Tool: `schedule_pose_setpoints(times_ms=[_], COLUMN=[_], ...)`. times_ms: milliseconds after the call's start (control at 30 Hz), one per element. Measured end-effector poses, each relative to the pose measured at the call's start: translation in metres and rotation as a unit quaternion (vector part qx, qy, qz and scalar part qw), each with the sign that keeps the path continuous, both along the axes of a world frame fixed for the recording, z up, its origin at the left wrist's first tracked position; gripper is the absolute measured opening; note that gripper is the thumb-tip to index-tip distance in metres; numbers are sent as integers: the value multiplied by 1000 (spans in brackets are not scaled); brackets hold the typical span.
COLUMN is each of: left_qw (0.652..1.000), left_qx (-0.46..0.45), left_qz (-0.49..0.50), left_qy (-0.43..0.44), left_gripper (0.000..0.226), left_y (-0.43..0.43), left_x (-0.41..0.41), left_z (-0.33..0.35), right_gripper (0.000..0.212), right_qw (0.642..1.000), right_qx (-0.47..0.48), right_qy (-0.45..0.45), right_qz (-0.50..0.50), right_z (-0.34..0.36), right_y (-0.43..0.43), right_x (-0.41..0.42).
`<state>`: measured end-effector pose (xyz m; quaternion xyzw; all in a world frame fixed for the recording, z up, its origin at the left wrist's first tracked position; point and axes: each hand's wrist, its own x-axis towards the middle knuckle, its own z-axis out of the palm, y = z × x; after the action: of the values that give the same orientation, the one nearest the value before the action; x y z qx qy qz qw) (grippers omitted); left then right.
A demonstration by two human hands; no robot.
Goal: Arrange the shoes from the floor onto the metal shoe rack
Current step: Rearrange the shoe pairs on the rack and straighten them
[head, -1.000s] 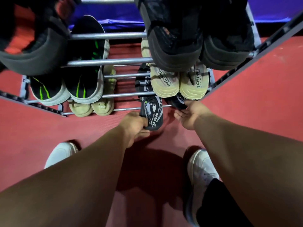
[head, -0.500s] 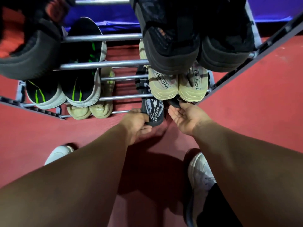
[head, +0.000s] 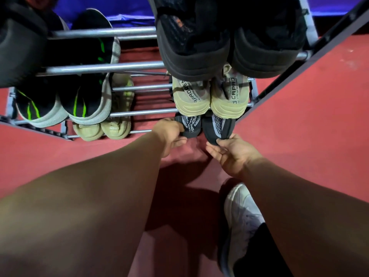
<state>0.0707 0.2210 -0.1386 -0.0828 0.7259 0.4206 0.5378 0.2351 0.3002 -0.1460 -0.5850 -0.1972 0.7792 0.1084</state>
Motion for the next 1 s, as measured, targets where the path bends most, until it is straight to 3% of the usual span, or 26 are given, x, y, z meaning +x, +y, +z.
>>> schedule_pose_setpoints(times_ms=[200, 533, 1000], left_qw=[999, 998, 997], left_qx=[9, -11, -12], left_qz=[34, 55, 73], left_qy=[-11, 4, 8], left_gripper=[14, 26, 21], left_y=[11, 18, 18], left_x=[3, 2, 3], left_z=[-2, -11, -9], right_gripper=[29, 27, 24], right_qw=[1000, 999, 999], right_qx=[-8, -33, -41], right_qy=[18, 23, -7], right_qz=[-4, 6, 12], right_z=[-1, 2, 12], right_y=[3, 0, 0], right_x=[12, 16, 19])
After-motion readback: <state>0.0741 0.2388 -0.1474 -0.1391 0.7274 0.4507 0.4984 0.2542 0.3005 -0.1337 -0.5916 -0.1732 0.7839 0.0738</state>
